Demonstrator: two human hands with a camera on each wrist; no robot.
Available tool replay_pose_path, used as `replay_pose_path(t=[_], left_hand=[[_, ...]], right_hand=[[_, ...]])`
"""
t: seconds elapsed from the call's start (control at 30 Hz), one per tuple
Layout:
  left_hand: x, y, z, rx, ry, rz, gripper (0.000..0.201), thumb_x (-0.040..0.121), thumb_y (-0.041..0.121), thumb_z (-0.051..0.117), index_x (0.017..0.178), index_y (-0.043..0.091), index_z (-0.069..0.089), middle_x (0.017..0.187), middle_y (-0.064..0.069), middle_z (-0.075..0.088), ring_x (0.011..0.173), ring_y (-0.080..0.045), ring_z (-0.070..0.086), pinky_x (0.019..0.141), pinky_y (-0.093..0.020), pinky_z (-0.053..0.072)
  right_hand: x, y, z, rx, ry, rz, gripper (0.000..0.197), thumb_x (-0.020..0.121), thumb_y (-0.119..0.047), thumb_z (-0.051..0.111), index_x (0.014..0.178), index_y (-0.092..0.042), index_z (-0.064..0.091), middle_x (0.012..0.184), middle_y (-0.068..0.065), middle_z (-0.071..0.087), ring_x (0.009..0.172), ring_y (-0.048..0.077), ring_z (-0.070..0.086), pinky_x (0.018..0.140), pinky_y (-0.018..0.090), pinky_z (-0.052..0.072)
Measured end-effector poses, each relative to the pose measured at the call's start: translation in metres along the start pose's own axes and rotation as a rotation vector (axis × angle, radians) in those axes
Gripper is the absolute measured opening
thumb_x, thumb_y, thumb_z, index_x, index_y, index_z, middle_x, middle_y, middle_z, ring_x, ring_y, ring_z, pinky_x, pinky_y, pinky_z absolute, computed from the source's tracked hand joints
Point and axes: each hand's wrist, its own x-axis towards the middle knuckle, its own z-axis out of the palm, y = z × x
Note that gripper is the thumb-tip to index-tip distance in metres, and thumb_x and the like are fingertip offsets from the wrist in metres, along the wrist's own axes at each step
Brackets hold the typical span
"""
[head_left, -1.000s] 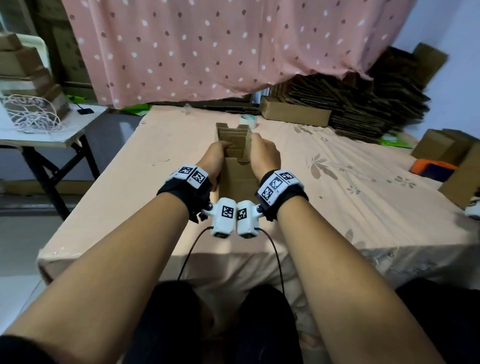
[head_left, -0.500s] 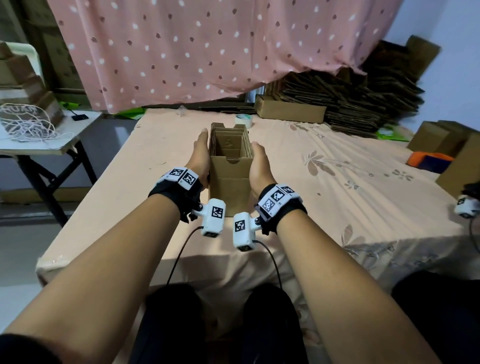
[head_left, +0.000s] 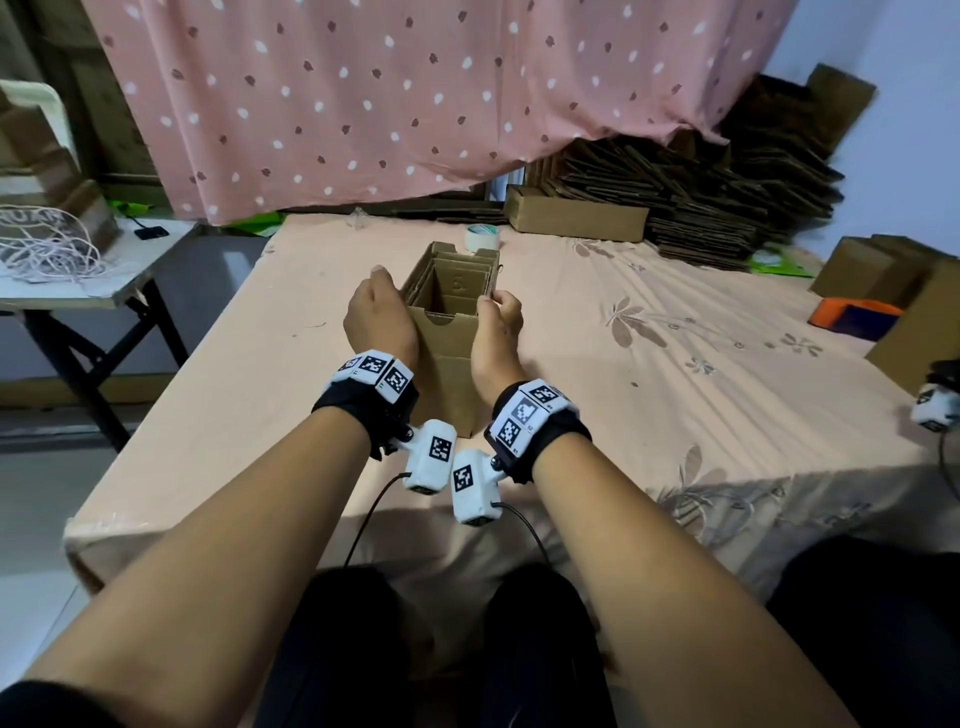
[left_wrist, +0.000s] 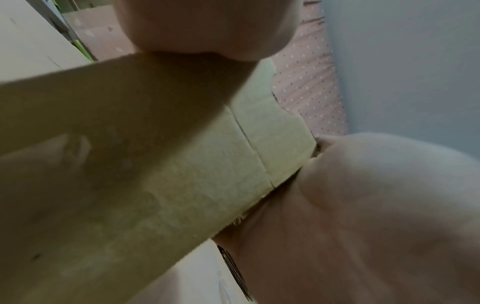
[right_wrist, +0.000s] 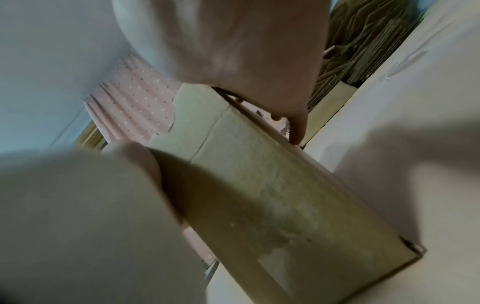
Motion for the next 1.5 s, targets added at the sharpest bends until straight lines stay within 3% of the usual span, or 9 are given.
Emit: replay_pose_path(t=[0.3, 0.4, 0.5, 0.67, 0.93, 1.1, 1.2, 1.33, 1.5], left_hand=[[0.018, -0.006, -0.009, -0.044, 0.047, 0.102, 0.067, 0.098, 0.066, 0.036, 0.057, 0.013, 0.035, 0.054, -0.003, 0.041, 0.054, -0.021, 0.037, 0.054, -0.035, 0.028], [0.019, -0.005, -0.011, 0.062, 0.044, 0.176, 0.066, 0.092, 0.071, 0.040, 0.070, 0.012, 0.059, 0.077, -0.008, 0.061, 0.073, -0.025, 0.058, 0.068, -0.036, 0.045], [0.012, -0.005, -0.009, 0.103, -0.021, 0.189, 0.059, 0.079, 0.072, 0.054, 0.116, 0.027, 0.063, 0.122, -0.003, 0.053, 0.115, -0.019, 0.057, 0.098, -0.034, 0.049], [0.010, -0.003, -0.011, 0.028, -0.263, 0.210, 0.064, 0.084, 0.030, 0.066, 0.142, 0.027, 0.041, 0.126, -0.002, 0.046, 0.094, -0.002, 0.055, 0.094, -0.027, 0.046], [0.038, -0.003, -0.030, -0.176, -0.483, 0.131, 0.066, 0.090, -0.007, 0.055, 0.146, 0.026, 0.041, 0.108, -0.011, 0.061, 0.093, -0.020, 0.064, 0.089, -0.032, 0.055], [0.050, -0.008, -0.037, -0.275, -0.519, 0.097, 0.066, 0.084, -0.019, 0.051, 0.135, 0.022, 0.052, 0.111, -0.015, 0.070, 0.093, -0.025, 0.069, 0.082, -0.037, 0.060], [0.053, -0.004, -0.032, -0.209, -0.427, -0.014, 0.058, 0.083, -0.002, 0.063, 0.134, 0.022, 0.050, 0.118, -0.014, 0.062, 0.097, -0.028, 0.066, 0.085, -0.043, 0.059], [0.052, -0.007, -0.031, -0.114, -0.484, -0.199, 0.031, 0.079, 0.038, 0.068, 0.104, 0.019, 0.067, 0.103, -0.011, 0.069, 0.088, -0.027, 0.063, 0.081, -0.041, 0.052], [0.039, -0.012, -0.038, -0.198, -0.487, -0.203, 0.049, 0.088, 0.064, 0.050, 0.106, 0.023, 0.071, 0.106, -0.004, 0.074, 0.097, -0.027, 0.067, 0.091, -0.042, 0.050]], right_hand=[[-0.006, 0.002, 0.005, -0.141, 0.028, -0.007, 0.025, 0.100, -0.043, 0.040, 0.106, -0.019, 0.042, 0.127, 0.004, 0.042, 0.121, 0.025, 0.040, 0.104, 0.041, 0.034], [0.001, 0.002, -0.001, -0.245, 0.012, 0.005, 0.032, 0.102, -0.046, 0.036, 0.111, -0.016, 0.044, 0.133, 0.006, 0.039, 0.125, 0.025, 0.037, 0.108, 0.042, 0.031], [0.017, -0.005, -0.013, -0.248, 0.020, 0.029, 0.042, 0.100, -0.046, 0.041, 0.130, -0.017, 0.041, 0.140, 0.008, 0.038, 0.128, 0.027, 0.038, 0.105, 0.039, 0.034], [0.041, -0.030, -0.024, -0.177, -0.011, 0.107, 0.062, 0.094, -0.047, 0.047, 0.147, -0.021, 0.028, 0.145, 0.008, 0.043, 0.131, 0.028, 0.042, 0.108, 0.044, 0.036], [0.056, -0.025, -0.031, -0.155, 0.072, 0.067, 0.062, 0.097, -0.041, 0.051, 0.150, -0.018, 0.028, 0.145, 0.007, 0.045, 0.130, 0.027, 0.045, 0.094, 0.032, 0.035], [0.057, -0.015, -0.042, -0.133, 0.239, 0.042, 0.038, 0.093, -0.025, 0.052, 0.129, -0.016, 0.052, 0.099, 0.001, 0.058, 0.089, 0.024, 0.052, 0.074, 0.029, 0.035], [0.054, -0.012, -0.040, -0.139, 0.217, 0.022, 0.021, 0.087, -0.016, 0.050, 0.072, -0.002, 0.050, 0.068, 0.007, 0.043, 0.071, 0.025, 0.036, 0.060, 0.034, 0.027], [0.045, -0.007, -0.033, -0.147, 0.239, -0.014, 0.030, 0.087, -0.020, 0.048, 0.087, 0.009, 0.054, 0.084, 0.028, 0.052, 0.071, 0.025, 0.035, 0.059, 0.035, 0.028], [0.042, -0.008, -0.030, -0.164, 0.315, 0.030, 0.037, 0.095, -0.033, 0.045, 0.116, -0.004, 0.055, 0.111, 0.014, 0.062, 0.104, 0.030, 0.056, 0.074, 0.033, 0.037]])
